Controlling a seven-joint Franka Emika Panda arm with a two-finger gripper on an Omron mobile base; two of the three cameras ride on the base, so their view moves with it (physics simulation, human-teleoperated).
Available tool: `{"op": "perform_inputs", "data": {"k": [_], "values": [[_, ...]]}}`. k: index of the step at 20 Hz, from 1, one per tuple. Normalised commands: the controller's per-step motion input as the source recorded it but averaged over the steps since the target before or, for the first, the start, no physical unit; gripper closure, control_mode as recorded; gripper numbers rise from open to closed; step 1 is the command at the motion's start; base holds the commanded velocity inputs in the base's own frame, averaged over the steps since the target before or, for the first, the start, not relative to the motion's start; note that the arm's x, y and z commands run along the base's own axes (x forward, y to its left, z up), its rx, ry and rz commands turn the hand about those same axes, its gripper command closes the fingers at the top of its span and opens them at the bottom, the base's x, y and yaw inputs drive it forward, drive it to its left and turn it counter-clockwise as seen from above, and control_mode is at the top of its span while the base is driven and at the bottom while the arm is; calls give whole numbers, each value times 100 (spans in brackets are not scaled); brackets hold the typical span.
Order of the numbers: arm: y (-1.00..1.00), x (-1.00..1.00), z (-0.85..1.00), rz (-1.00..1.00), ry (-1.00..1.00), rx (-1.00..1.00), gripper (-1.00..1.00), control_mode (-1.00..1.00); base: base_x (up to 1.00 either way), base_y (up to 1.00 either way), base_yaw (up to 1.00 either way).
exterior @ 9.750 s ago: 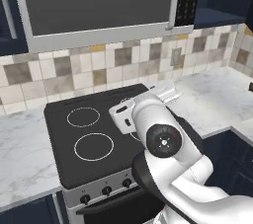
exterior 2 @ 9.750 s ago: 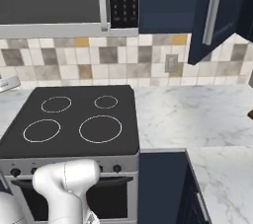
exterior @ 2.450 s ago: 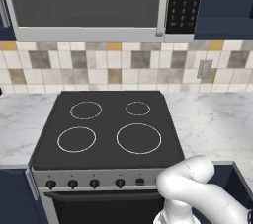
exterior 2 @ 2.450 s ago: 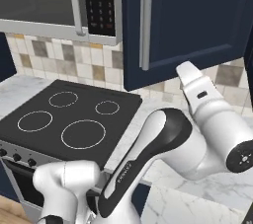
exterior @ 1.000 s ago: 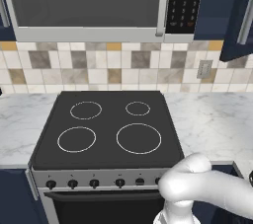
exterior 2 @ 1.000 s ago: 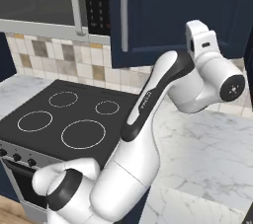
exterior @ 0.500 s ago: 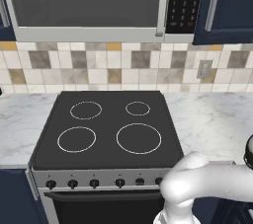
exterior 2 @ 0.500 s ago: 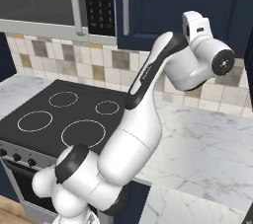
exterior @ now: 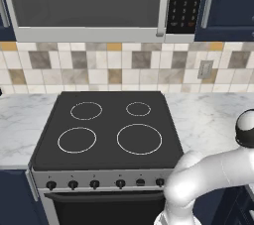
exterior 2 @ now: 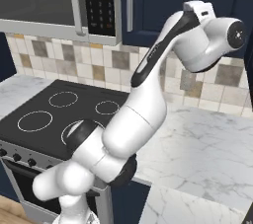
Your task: Close all open cabinet doors.
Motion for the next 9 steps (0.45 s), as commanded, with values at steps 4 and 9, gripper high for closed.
{"op": "perform_inputs", "data": {"k": [4, 9], "values": [[17, 67, -21, 0, 3, 0, -100, -100, 0, 0, 0], [56, 3, -78, 0, -1, -8, -100, -100, 0, 0, 0]]}}
